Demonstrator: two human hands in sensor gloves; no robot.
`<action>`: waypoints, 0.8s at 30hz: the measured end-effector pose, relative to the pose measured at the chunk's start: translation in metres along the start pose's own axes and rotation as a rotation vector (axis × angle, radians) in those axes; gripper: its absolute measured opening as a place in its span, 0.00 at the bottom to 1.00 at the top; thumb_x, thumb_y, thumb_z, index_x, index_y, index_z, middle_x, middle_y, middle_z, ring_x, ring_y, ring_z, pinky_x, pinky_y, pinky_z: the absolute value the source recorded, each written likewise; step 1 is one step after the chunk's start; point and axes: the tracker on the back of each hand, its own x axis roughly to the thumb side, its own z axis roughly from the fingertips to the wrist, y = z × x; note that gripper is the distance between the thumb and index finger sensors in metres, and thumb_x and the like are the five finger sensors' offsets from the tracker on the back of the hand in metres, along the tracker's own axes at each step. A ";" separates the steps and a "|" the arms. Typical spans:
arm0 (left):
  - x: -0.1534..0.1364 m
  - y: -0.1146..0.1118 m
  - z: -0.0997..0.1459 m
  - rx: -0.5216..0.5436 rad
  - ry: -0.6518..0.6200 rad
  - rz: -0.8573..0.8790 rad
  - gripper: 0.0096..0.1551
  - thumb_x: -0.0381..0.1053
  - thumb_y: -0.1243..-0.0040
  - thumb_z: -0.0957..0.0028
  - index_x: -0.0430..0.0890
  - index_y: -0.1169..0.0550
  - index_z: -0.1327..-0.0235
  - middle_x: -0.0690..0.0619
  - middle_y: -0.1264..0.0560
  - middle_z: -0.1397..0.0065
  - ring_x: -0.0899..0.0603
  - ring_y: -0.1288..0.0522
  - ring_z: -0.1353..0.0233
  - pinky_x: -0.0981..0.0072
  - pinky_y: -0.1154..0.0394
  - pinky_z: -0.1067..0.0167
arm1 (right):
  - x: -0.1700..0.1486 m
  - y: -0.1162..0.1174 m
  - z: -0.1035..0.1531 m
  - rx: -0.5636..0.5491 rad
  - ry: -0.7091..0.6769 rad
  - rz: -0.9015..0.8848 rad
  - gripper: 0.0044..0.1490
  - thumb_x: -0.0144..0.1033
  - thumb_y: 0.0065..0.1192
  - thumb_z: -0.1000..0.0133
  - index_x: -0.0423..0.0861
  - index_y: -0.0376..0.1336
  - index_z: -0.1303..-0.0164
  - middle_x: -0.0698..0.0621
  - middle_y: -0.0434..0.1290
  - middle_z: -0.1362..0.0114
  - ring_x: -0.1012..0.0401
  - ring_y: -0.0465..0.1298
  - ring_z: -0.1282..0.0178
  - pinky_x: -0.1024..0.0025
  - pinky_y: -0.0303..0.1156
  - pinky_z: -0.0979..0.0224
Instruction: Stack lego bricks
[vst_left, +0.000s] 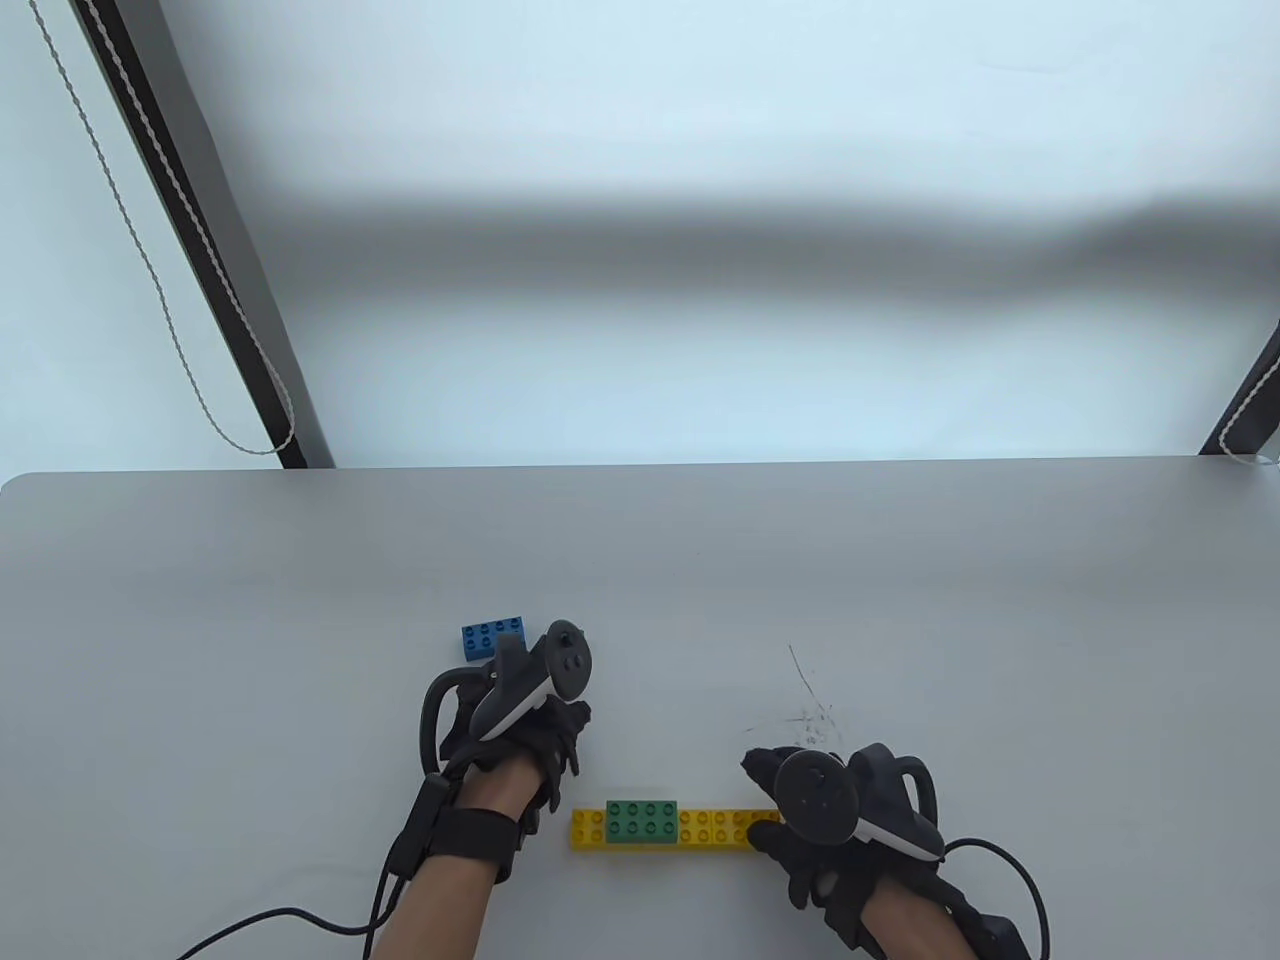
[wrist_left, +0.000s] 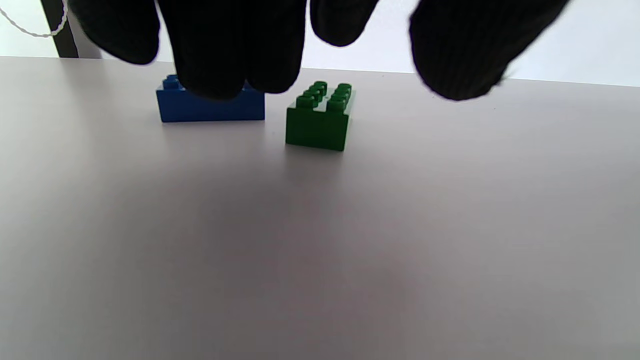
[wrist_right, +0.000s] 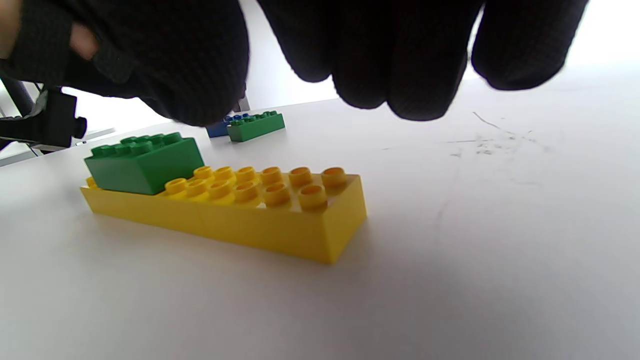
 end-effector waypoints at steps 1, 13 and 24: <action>0.002 0.000 -0.004 -0.006 0.004 -0.008 0.48 0.66 0.37 0.58 0.55 0.40 0.25 0.44 0.30 0.23 0.35 0.29 0.27 0.35 0.34 0.32 | -0.001 0.000 0.000 -0.002 0.001 -0.002 0.46 0.49 0.74 0.59 0.42 0.61 0.33 0.40 0.72 0.31 0.41 0.77 0.37 0.40 0.73 0.38; 0.013 -0.006 -0.030 -0.019 0.128 -0.091 0.49 0.66 0.39 0.58 0.57 0.45 0.24 0.44 0.27 0.26 0.36 0.25 0.32 0.35 0.31 0.35 | -0.001 -0.001 0.000 0.006 0.000 -0.010 0.46 0.49 0.74 0.59 0.42 0.61 0.33 0.40 0.72 0.31 0.41 0.77 0.37 0.40 0.73 0.38; 0.016 -0.012 -0.038 -0.006 0.162 -0.146 0.44 0.65 0.39 0.57 0.58 0.40 0.26 0.46 0.25 0.29 0.38 0.25 0.33 0.36 0.31 0.34 | -0.001 -0.002 -0.001 0.018 0.001 -0.011 0.46 0.49 0.73 0.59 0.42 0.61 0.33 0.40 0.72 0.31 0.41 0.77 0.37 0.40 0.73 0.38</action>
